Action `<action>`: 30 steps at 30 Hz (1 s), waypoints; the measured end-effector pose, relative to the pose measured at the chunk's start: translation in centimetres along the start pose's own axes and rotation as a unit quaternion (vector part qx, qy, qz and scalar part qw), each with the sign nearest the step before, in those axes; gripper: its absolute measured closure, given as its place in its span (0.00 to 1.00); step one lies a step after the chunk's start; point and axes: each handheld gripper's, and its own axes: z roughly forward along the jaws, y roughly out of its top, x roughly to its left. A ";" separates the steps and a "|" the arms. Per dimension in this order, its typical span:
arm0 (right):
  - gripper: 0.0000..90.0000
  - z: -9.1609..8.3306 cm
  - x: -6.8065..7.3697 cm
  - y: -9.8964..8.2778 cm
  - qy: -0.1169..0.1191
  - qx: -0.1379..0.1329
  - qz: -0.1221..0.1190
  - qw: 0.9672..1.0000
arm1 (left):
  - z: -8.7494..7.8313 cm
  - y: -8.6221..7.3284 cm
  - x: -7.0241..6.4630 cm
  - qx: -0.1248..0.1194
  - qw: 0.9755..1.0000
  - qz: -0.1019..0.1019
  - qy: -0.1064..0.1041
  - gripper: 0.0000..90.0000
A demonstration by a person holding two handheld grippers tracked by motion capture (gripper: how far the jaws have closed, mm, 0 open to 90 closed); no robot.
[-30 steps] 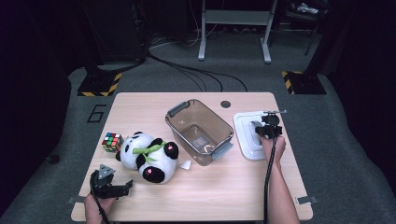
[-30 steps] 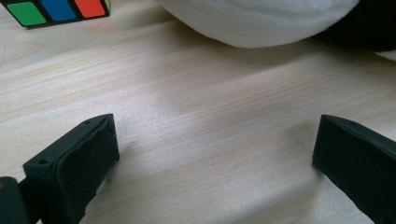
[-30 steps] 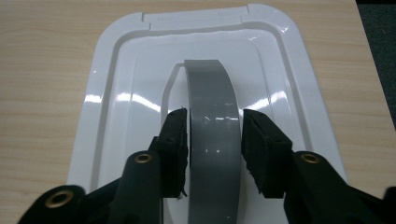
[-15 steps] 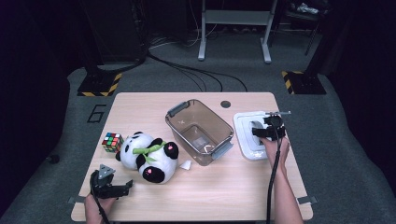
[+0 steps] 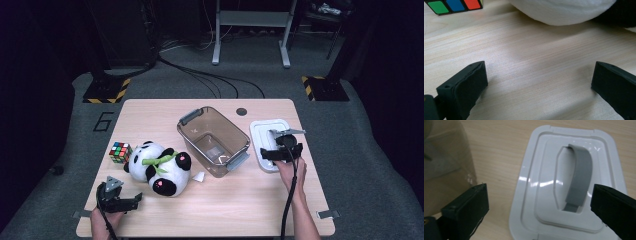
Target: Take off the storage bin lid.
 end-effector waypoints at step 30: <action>0.00 1.6 10.1 -10.1 0.095 0.004 -0.129 0.987 | 0.0 0.0 0.0 0.000 1.000 0.000 0.001 0.00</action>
